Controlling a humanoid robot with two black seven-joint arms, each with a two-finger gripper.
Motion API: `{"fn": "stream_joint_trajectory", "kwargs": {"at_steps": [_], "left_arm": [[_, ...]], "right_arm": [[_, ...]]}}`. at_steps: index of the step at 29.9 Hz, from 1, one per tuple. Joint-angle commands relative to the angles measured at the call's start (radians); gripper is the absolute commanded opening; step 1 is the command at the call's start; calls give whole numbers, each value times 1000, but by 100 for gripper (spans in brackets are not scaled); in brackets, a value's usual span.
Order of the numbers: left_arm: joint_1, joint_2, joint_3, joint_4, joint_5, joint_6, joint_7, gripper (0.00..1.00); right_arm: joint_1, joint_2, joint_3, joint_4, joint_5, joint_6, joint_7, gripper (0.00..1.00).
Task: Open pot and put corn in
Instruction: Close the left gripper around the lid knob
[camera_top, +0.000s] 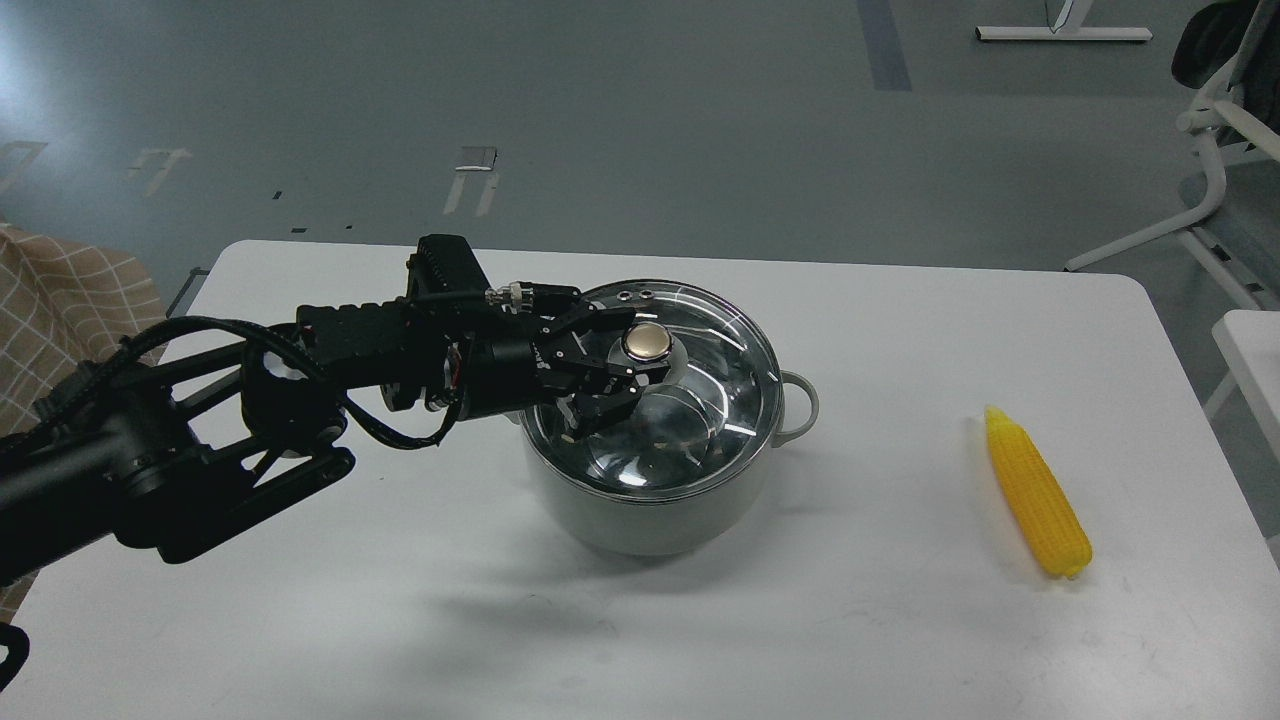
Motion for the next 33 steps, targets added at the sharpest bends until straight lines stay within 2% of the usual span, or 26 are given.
{"fn": "stream_joint_trajectory", "kwargs": {"at_steps": [1,19,22,24,33], "left_arm": [[5,-3,-1,3,0,0,0,64],[8,-22,-7,39,-2,2,8,64],[8,-28,-7,39,0,3,8,55],[6,-28,-7,39,0,3,8,44],[6,-16,-9,24,-2,10,0,26]], "right_arm": [[0,0,-1,-1,0,0,0,100],[0,3,-1,-1,0,0,0,100],[0,2,-1,-1,0,0,0,100],[0,2,-1,-3,0,0,0,100],[-3,2,-1,-7,-2,0,0,100]]}}
